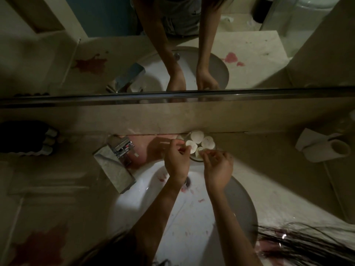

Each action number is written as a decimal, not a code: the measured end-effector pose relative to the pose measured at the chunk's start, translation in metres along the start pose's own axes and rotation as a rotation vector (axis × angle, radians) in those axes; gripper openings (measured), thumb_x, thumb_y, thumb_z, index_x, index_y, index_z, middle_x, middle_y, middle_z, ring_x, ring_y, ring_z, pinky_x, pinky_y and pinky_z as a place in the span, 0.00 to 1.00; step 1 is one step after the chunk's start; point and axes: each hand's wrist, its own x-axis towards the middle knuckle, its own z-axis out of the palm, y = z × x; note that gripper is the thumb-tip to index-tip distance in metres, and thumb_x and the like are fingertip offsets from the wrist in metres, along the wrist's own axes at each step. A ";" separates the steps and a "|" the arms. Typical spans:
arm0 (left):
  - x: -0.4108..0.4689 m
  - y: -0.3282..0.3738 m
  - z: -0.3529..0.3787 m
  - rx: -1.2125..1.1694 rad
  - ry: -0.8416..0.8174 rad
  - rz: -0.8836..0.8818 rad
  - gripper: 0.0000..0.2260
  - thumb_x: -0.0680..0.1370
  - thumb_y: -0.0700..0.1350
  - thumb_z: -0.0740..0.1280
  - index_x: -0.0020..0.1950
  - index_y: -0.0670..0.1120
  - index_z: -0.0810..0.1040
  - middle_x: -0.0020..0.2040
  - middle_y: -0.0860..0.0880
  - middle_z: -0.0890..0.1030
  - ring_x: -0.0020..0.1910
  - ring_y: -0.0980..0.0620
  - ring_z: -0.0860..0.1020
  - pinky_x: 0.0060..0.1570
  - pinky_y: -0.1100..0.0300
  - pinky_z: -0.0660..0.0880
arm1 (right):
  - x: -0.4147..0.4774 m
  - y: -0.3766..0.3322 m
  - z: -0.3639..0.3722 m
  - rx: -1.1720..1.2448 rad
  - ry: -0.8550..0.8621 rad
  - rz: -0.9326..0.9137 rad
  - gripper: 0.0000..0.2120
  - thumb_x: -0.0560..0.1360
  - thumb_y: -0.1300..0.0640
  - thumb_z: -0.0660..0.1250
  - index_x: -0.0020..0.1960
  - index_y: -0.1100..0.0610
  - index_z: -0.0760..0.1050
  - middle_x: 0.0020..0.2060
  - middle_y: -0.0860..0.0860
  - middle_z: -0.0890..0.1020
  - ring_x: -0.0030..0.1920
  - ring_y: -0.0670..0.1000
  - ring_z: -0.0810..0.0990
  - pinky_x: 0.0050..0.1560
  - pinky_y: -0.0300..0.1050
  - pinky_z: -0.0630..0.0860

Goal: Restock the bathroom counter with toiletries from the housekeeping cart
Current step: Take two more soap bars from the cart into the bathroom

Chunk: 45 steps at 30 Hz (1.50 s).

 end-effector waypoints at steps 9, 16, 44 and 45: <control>-0.018 0.004 -0.022 -0.013 -0.045 0.026 0.07 0.74 0.40 0.72 0.51 0.47 0.80 0.49 0.53 0.83 0.46 0.57 0.79 0.41 0.71 0.70 | 0.002 -0.003 -0.026 -0.016 -0.081 -0.075 0.09 0.71 0.48 0.74 0.47 0.51 0.85 0.46 0.51 0.82 0.48 0.54 0.76 0.44 0.46 0.72; -0.056 0.002 -0.068 0.022 -0.084 0.110 0.07 0.75 0.40 0.72 0.51 0.48 0.82 0.50 0.54 0.83 0.49 0.55 0.81 0.49 0.61 0.76 | -0.021 -0.003 -0.072 0.054 -0.155 -0.129 0.09 0.71 0.47 0.73 0.48 0.51 0.84 0.46 0.49 0.82 0.50 0.51 0.78 0.42 0.41 0.69; -0.305 -0.092 -0.208 0.064 0.465 -0.079 0.05 0.75 0.45 0.70 0.50 0.53 0.81 0.43 0.58 0.82 0.39 0.62 0.78 0.45 0.65 0.76 | -0.193 -0.051 -0.117 0.299 -0.908 -0.677 0.02 0.73 0.53 0.72 0.45 0.47 0.81 0.47 0.39 0.83 0.48 0.39 0.79 0.49 0.34 0.74; -0.319 -0.099 -0.213 0.044 0.513 -0.122 0.05 0.76 0.44 0.69 0.50 0.53 0.81 0.43 0.59 0.81 0.40 0.63 0.78 0.44 0.68 0.75 | -0.206 -0.053 -0.113 0.307 -0.952 -0.698 0.02 0.74 0.53 0.72 0.45 0.47 0.81 0.47 0.40 0.83 0.48 0.39 0.78 0.49 0.34 0.73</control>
